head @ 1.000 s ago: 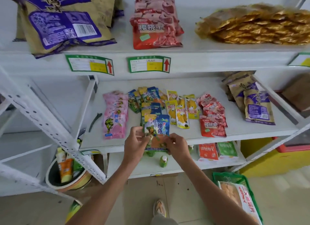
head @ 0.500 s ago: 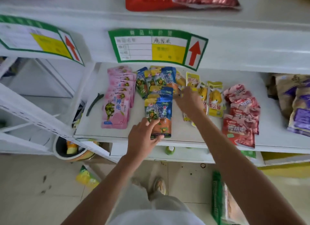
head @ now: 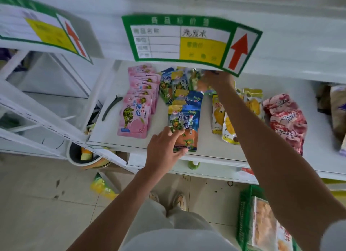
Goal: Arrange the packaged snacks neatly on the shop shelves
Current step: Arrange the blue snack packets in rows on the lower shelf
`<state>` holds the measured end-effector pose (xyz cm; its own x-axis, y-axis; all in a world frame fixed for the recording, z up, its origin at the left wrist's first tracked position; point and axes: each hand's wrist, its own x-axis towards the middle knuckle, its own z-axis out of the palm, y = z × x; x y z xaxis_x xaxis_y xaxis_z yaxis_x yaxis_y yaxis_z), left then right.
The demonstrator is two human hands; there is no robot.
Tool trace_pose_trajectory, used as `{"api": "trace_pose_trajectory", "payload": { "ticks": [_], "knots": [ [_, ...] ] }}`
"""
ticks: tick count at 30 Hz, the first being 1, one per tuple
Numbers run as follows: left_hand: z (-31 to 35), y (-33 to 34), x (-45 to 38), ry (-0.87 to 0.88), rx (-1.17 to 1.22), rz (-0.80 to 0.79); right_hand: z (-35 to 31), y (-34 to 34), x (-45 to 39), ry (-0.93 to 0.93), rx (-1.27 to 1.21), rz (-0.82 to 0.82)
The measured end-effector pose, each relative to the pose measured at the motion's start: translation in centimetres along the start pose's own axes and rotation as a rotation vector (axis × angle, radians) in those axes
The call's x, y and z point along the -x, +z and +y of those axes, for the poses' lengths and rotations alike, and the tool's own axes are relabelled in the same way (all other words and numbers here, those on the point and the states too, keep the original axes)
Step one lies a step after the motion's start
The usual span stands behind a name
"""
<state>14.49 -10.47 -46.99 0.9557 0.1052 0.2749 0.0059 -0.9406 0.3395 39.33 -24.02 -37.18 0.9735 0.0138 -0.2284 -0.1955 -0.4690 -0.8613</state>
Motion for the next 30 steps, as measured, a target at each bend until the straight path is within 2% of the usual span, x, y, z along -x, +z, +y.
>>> {"api": "trace_pose_trajectory", "payload": {
  "ticks": [1,3,6,9,12,14,17,20,22,25,30],
  "knots": [
    [0.0,0.0,-0.1,0.003,-0.016,-0.007,-0.4,-0.9,0.3,-0.017,-0.145,0.007],
    [0.0,0.0,-0.4,0.017,-0.035,-0.011,-0.4,-2.9,0.3,-0.031,-0.356,0.157],
    [0.3,0.0,-0.6,0.031,-0.061,0.004,-0.1,-4.6,2.2,-0.093,-0.443,0.338],
    [0.8,0.1,-1.2,0.023,-0.100,-0.003,0.7,-4.8,6.6,-0.107,-0.553,0.265],
    [1.3,-0.7,-1.9,-0.054,-0.046,-0.038,2.2,-4.4,11.3,-0.083,-0.533,0.181],
    [1.2,-2.5,-1.7,-0.137,0.096,0.022,3.3,-3.8,14.6,-0.089,-0.518,0.108],
    [0.7,-6.4,0.3,-0.245,0.572,0.107,4.8,-2.7,19.9,-0.104,-0.480,0.027],
    [0.6,-10.9,2.8,-0.380,1.033,0.004,4.6,-1.1,25.9,-0.128,-0.449,-0.036],
    [0.8,-13.4,4.5,-0.426,1.133,-0.090,3.7,0.1,30.4,-0.158,-0.450,-0.086],
    [1.0,-16.1,7.8,-0.351,1.163,-0.074,2.7,1.6,36.4,-0.191,-0.434,-0.130],
    [1.1,-19.4,14.3,-0.266,1.204,0.001,3.2,2.3,43.3,-0.307,-0.244,0.007]
  ]
}}
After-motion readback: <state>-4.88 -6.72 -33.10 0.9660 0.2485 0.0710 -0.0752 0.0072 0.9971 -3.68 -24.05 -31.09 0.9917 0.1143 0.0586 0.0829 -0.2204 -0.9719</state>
